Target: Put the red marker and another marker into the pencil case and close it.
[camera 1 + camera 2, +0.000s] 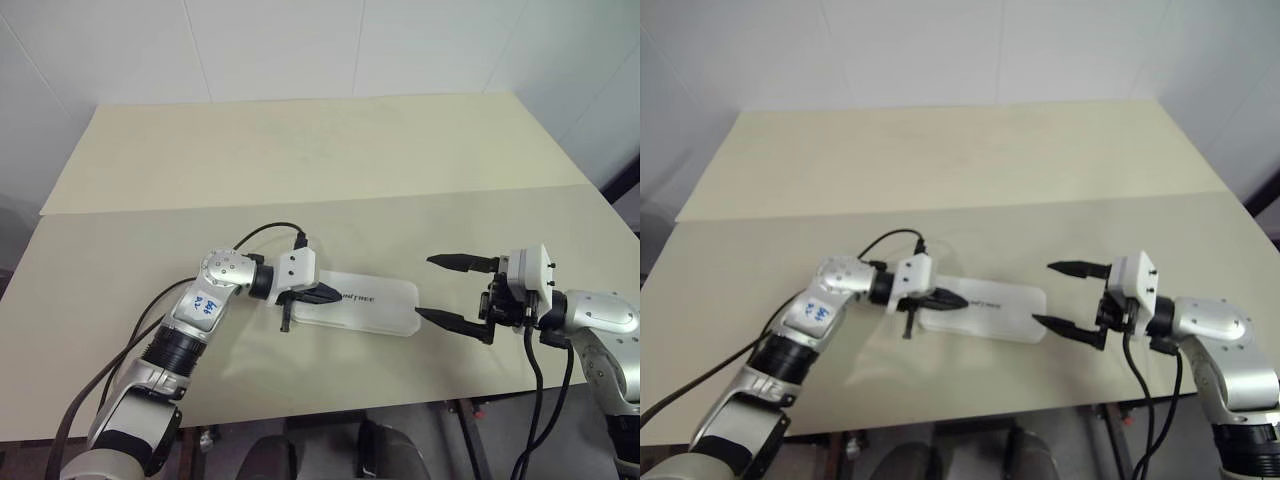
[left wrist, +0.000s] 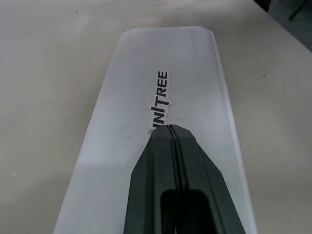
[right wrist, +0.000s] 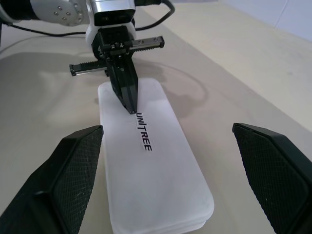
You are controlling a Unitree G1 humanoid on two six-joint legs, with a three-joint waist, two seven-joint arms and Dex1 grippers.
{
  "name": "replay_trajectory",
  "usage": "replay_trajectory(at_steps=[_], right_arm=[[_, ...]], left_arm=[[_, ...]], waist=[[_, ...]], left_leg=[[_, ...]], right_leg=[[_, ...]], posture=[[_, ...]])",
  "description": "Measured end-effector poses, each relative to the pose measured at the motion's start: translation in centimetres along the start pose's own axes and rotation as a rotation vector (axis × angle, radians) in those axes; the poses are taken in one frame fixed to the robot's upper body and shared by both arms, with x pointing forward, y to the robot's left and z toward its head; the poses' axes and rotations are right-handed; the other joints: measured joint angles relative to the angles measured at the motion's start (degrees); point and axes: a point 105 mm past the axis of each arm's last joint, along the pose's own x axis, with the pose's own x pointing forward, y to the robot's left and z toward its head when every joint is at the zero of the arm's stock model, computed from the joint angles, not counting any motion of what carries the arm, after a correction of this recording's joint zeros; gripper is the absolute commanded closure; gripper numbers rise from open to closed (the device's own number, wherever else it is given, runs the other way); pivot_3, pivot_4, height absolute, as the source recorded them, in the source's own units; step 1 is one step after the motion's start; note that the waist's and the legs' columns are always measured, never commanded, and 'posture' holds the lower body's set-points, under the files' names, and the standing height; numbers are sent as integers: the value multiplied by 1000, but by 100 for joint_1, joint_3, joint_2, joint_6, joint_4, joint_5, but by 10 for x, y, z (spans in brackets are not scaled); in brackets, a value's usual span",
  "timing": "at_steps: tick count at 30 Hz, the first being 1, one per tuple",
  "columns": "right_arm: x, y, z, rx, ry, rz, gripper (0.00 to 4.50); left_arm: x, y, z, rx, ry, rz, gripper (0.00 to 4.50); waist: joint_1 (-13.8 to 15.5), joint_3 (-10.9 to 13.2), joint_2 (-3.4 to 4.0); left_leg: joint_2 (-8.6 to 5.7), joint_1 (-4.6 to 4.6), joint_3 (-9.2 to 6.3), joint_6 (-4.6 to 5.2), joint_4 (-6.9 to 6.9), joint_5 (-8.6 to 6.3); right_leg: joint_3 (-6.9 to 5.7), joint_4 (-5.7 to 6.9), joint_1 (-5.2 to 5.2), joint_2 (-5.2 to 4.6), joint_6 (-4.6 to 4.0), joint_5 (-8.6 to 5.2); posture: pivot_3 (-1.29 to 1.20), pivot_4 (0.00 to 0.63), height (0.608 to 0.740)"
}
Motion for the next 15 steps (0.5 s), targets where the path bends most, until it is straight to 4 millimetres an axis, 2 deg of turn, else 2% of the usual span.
replay_trajectory(at_steps=[3, 6, 10, 12, 15], right_arm=[[-1, -1, -2, -2, -7, 1, 0], [-2, -4, -3, -4, -11, 10, 0], [-5, -8, -4, -17, -12, 45, 0], [-8, -8, -6, -18, -9, 65, 0], [-11, -8, -9, -29, -14, 93, 0]], left_arm=[[-10, -4, 0, -68, -81, 30, 4479], [-23, 1, 9, -65, -145, 71, 4479], [-55, 9, 25, -22, -277, 174, 4479], [-67, 11, 24, -19, -278, 203, 4479], [-74, 4, 19, -29, -273, 198, 4479]], waist=[[-11, 4, -2], [-3, 5, -2], [-8, 5, -2], [-4, 5, -2], [-7, 5, -2]], left_leg=[[1, -6, 0, 0, 0, 0], [0, -6, 0, 0, 0, 0], [1, -5, -1, 0, 0, 0], [1, -5, -2, 0, 0, 0], [-1, -5, 1, 0, 0, 0]], right_leg=[[0, -1, -7, 0, 0, 0], [-1, -1, -8, -1, 0, 0], [-1, -1, -7, -1, 0, 0], [-2, -1, -6, -1, 0, 0], [-1, -2, -6, -2, 0, 0]], posture=[[0, 150, 740], [0, 150, 740], [0, 150, 740], [0, 150, 740], [0, 150, 740]])
